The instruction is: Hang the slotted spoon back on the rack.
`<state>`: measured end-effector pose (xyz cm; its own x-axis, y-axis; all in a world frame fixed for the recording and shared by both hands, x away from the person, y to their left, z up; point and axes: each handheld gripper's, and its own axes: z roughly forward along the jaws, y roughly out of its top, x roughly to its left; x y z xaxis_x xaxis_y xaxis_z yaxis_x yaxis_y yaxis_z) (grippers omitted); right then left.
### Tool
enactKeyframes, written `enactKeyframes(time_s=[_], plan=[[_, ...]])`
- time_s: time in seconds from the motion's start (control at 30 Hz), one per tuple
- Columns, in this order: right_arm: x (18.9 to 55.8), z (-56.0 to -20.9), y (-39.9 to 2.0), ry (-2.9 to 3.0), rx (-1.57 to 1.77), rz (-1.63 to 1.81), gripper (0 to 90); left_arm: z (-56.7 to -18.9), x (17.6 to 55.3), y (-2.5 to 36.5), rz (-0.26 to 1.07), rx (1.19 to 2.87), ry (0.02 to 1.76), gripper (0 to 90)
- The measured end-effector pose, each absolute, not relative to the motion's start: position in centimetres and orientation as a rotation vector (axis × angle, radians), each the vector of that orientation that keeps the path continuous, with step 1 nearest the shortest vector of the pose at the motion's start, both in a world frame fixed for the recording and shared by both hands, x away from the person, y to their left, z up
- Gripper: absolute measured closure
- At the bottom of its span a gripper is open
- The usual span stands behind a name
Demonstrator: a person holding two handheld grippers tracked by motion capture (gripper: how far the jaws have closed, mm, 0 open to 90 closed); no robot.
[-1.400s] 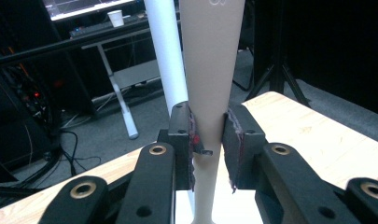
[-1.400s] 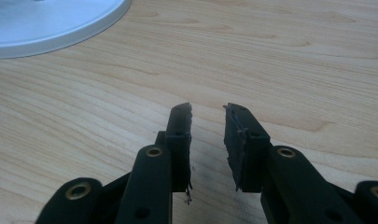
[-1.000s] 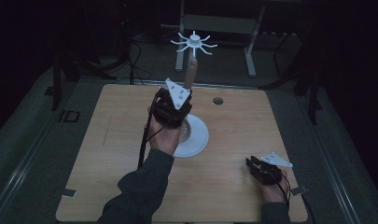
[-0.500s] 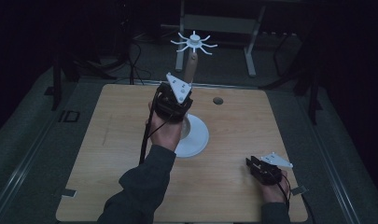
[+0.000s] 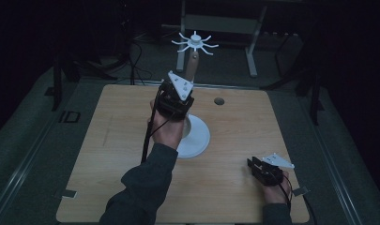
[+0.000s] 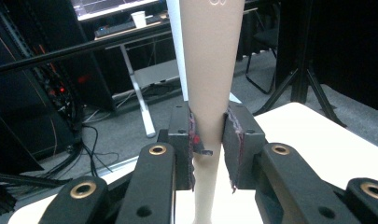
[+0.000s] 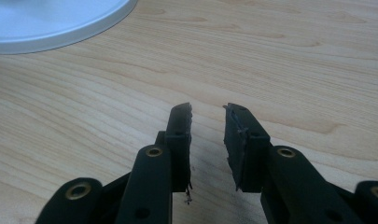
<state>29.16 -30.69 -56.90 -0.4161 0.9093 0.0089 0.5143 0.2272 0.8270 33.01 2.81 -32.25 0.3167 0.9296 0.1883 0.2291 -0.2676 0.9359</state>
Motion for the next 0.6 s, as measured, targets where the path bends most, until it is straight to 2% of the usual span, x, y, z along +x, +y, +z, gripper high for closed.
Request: enactKeyframes(time_s=[0.6], plan=[[29.19, -56.97, -30.67, 2.027, 1.302, 1.074, 71.3, -32.20, 33.68, 2.56, 1.019, 1.706, 1.073, 74.5]])
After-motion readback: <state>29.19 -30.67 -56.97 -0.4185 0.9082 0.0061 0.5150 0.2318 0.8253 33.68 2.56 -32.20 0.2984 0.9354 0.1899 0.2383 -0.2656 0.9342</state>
